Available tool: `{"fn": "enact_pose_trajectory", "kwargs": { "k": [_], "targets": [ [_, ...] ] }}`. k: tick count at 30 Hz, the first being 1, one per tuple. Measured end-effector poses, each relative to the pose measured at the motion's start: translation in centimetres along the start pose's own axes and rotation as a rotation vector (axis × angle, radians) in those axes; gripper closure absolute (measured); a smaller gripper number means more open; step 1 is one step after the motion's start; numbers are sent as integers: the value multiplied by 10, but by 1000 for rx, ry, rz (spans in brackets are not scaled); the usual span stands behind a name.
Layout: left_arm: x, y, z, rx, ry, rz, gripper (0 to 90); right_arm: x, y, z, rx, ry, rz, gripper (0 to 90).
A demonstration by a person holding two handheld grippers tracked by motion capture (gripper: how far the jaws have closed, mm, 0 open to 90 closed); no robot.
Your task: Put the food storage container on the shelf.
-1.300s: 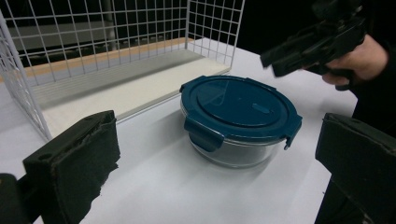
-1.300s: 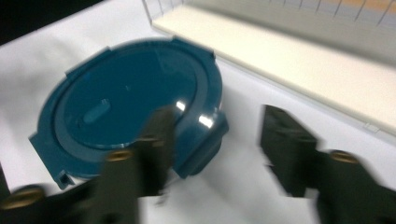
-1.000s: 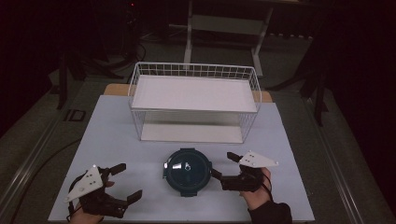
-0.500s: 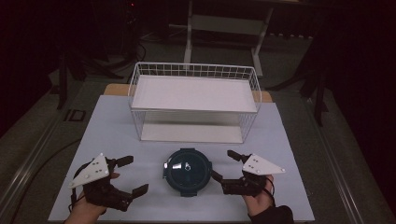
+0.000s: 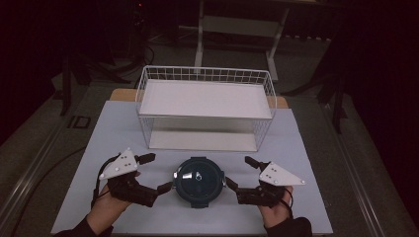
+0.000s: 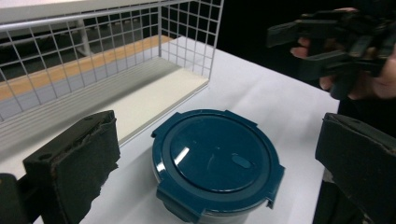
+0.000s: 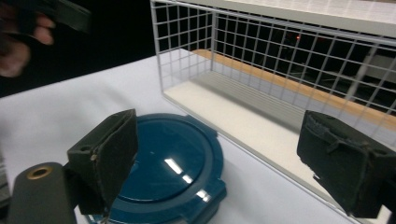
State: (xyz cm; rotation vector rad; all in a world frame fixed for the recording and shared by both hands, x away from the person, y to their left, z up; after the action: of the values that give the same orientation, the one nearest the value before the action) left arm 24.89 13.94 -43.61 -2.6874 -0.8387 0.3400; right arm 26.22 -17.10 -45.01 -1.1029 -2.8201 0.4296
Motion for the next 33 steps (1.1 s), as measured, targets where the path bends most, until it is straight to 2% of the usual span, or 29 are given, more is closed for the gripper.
{"fn": "enact_pose_trajectory", "kwargs": {
  "k": [3, 5, 6, 8, 11, 12, 14, 15, 16, 18, 20, 21, 22, 26, 28, 30, 32, 33],
  "targets": [
    [6, 7, 1, 24, -24, -9, 0, 2, 1, 0, -8, -12, -7, 109],
    [12, 14, 4, 60, -46, -11, 0, 1, 2, 2, 1, -13, 9, 109],
    [15, 19, 6, 75, -72, 3, 0, 1, 2, 3, 8, -2, 4, 109],
    [20, 25, 10, 95, -98, -5, 0, 0, 2, 4, 23, 19, 3, 109],
    [27, 34, 16, 139, -156, -7, 0, 2, 5, 7, 48, 16, 16, 108],
    [29, 36, 19, 151, -181, -18, 0, 2, 6, 8, 53, 16, 8, 108],
    [33, 42, 24, 173, -243, -9, 0, 3, 8, 10, 67, 17, 6, 107],
    [34, 45, 28, 186, -293, 9, 0, 4, 9, 10, 69, 17, 2, 107],
    [34, 46, 29, 193, -314, 18, 0, 4, 10, 11, 71, 23, 0, 107],
    [36, 52, 35, 231, -407, 50, 0, 5, 10, 11, 75, 30, -9, 107],
    [39, 56, 40, 283, -461, 53, 0, 5, 11, 12, 78, 32, -6, 108],
    [39, 58, 42, 297, -485, 68, 0, 5, 11, 12, 81, 34, -4, 108],
    [41, 59, 45, 320, -532, 80, 0, 4, 11, 12, 80, 36, -2, 108],
    [49, 61, 53, 341, -665, 93, 46, 3, 10, 14, 90, 49, -5, 109],
    [50, 61, 56, 347, -718, 107, 69, 2, 10, 14, 92, 52, -4, 109],
    [51, 62, 58, 357, -756, 113, 139, 2, 10, 15, 97, 52, -5, 110],
    [51, 63, 61, 367, -786, 127, 162, 2, 10, 15, 99, 55, -6, 111],
    [51, 63, 62, 373, -791, 124, 206, 2, 10, 15, 100, 54, -6, 111]
  ]
}}
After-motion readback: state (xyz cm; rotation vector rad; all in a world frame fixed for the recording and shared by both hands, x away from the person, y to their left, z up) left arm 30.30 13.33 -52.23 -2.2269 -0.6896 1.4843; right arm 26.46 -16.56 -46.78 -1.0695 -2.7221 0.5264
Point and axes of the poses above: each handheld gripper's, and its own axes: y roughly forward along the jaws, z roughly out of its underside, x roughly to its left, the point moved 4 cm from there along y, roughly forward along the jaws, and after that the axes turned 2 degrees about z, right-handed, at the moved point
